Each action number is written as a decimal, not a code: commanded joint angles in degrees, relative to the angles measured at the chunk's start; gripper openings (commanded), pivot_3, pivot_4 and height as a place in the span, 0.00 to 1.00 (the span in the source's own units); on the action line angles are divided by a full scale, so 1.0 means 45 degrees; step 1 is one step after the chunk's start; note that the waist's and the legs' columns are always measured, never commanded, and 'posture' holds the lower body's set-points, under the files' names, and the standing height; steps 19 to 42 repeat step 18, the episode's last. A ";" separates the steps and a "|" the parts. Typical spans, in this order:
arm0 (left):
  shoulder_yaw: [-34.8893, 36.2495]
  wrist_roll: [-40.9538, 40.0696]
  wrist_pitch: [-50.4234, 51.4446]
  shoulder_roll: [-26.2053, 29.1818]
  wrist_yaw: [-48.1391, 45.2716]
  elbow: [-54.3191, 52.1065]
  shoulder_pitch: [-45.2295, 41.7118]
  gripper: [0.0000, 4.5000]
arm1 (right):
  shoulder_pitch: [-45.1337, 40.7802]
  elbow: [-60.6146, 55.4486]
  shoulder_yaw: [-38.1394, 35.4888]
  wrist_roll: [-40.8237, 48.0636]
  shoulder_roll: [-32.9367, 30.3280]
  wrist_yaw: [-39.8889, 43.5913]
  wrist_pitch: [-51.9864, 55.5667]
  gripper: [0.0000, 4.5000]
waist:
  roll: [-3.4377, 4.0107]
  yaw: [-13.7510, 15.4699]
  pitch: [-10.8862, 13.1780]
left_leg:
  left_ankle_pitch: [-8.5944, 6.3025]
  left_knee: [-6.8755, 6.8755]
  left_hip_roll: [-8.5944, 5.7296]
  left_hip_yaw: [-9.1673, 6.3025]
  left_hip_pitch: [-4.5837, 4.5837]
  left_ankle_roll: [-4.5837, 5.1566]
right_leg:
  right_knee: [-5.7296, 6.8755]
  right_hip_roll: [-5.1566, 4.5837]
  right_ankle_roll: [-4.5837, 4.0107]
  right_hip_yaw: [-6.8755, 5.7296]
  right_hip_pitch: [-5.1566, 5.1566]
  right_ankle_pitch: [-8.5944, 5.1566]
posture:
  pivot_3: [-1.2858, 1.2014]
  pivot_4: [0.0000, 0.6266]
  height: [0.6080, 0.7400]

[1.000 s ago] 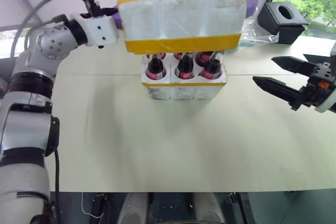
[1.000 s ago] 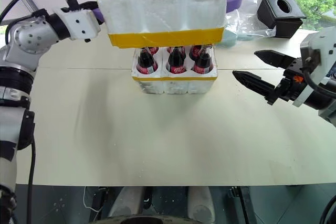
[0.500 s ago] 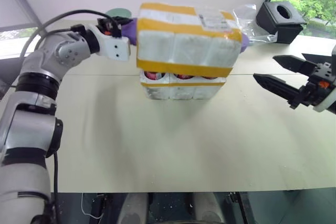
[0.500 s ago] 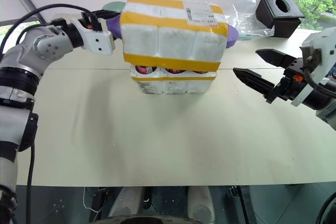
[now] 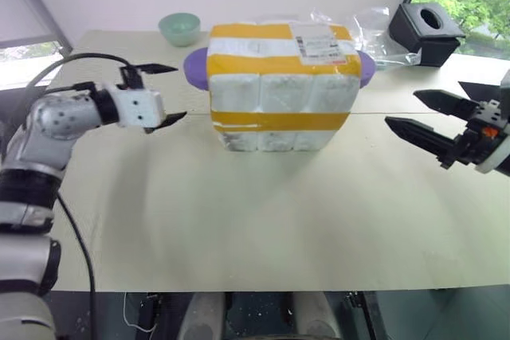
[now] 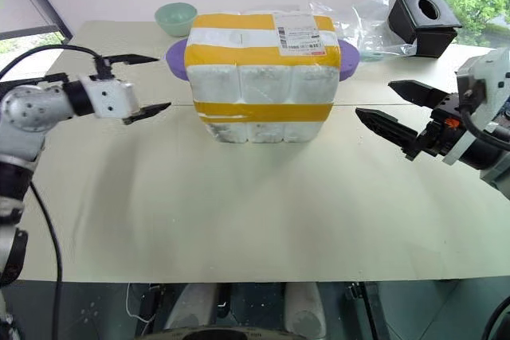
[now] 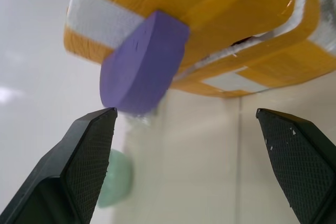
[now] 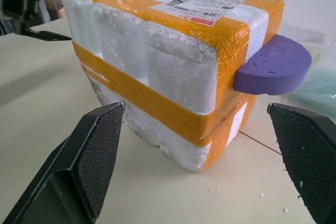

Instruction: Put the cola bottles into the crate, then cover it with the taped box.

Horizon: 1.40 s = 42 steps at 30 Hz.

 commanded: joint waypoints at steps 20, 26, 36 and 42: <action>0.2293 -0.6499 1.3752 0.1247 -0.5840 -0.1570 -0.0894 0.99 | 0.0352 0.0347 0.0441 -0.0956 -0.0181 0.1391 -0.0453 1.00 | 0.0005 -0.0065 0.0001 | 0.0000 -0.0018 0.0013 -0.0005 0.0040 0.0001 | -0.0005 0.0027 -0.0008 0.0000 0.0028 -0.0009 | 0.52 0.24 0.99; 0.2293 -0.6499 1.3752 0.1247 -0.5840 -0.1570 -0.0894 0.99 | 0.0352 0.0347 0.0441 -0.0956 -0.0181 0.1391 -0.0453 1.00 | 0.0005 -0.0065 0.0001 | 0.0000 -0.0018 0.0013 -0.0005 0.0040 0.0001 | -0.0005 0.0027 -0.0008 0.0000 0.0028 -0.0009 | 0.52 0.24 0.99; 0.2293 -0.6499 1.3752 0.1247 -0.5840 -0.1570 -0.0894 0.99 | 0.0352 0.0347 0.0441 -0.0956 -0.0181 0.1391 -0.0453 1.00 | 0.0005 -0.0065 0.0001 | 0.0000 -0.0018 0.0013 -0.0005 0.0040 0.0001 | -0.0005 0.0027 -0.0008 0.0000 0.0028 -0.0009 | 0.52 0.24 0.99; 0.2293 -0.6499 1.3752 0.1247 -0.5840 -0.1570 -0.0894 0.99 | 0.0352 0.0347 0.0441 -0.0956 -0.0181 0.1391 -0.0453 1.00 | 0.0005 -0.0065 0.0001 | 0.0000 -0.0018 0.0013 -0.0005 0.0040 0.0001 | -0.0005 0.0027 -0.0008 0.0000 0.0028 -0.0009 | 0.52 0.24 0.99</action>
